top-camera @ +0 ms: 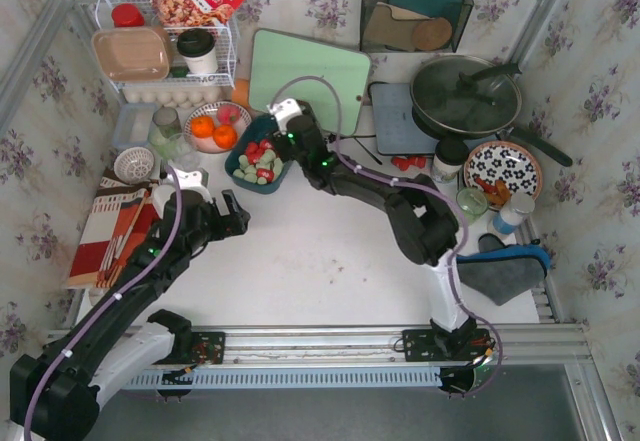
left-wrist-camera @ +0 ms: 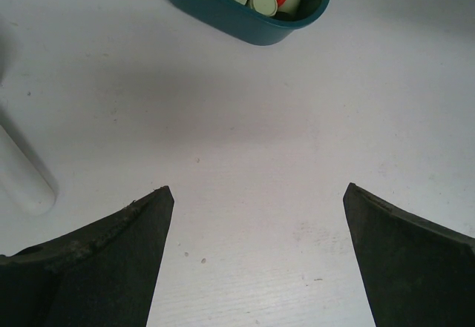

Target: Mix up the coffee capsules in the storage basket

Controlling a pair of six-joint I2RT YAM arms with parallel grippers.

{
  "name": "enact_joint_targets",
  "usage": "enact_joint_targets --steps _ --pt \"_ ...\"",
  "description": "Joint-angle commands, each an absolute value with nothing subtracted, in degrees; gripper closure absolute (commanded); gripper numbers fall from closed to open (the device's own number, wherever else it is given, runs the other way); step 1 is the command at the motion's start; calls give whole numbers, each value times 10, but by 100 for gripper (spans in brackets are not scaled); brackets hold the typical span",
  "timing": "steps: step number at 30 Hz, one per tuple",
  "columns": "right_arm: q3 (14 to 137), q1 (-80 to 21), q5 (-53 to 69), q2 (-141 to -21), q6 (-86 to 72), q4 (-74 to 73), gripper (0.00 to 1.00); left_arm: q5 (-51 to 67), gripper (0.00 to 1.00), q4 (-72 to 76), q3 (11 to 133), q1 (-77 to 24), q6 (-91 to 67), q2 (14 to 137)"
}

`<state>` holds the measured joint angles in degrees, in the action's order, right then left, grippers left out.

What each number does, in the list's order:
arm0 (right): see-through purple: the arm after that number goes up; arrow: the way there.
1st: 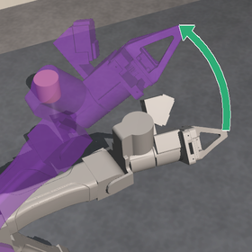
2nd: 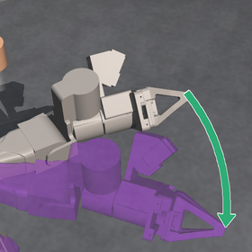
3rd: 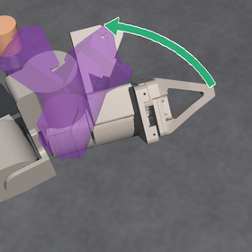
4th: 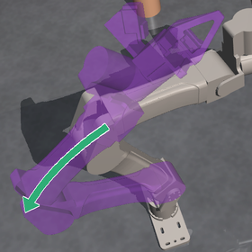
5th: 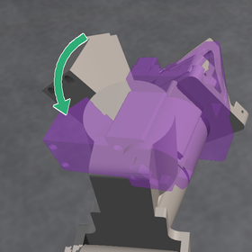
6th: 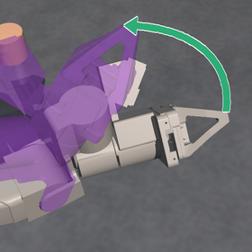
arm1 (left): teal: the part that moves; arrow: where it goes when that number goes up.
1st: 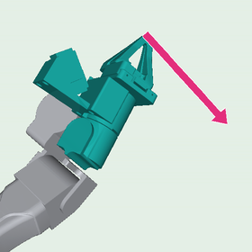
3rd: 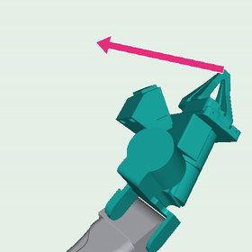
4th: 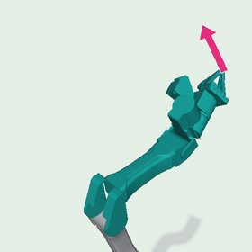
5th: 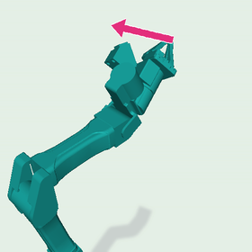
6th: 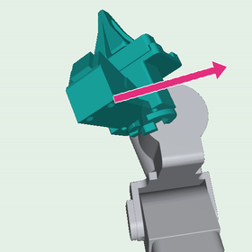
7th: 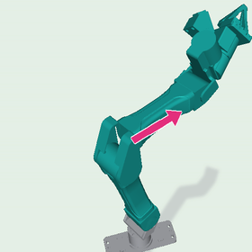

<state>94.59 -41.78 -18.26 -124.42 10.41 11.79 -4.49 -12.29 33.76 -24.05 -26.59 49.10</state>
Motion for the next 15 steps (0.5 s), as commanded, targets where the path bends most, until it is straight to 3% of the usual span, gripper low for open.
enact_joint_targets --steps 1,8,15 --pt "848 -396 -202 -1163 52 178 25 -46 1 -112 341 -241 -265 484" --pt "726 -351 -294 -1099 -43 198 23 -41 1 -112 340 -241 -266 482" --pt "663 -282 -297 -1086 -116 200 22 -43 1 -113 340 -241 -266 483"
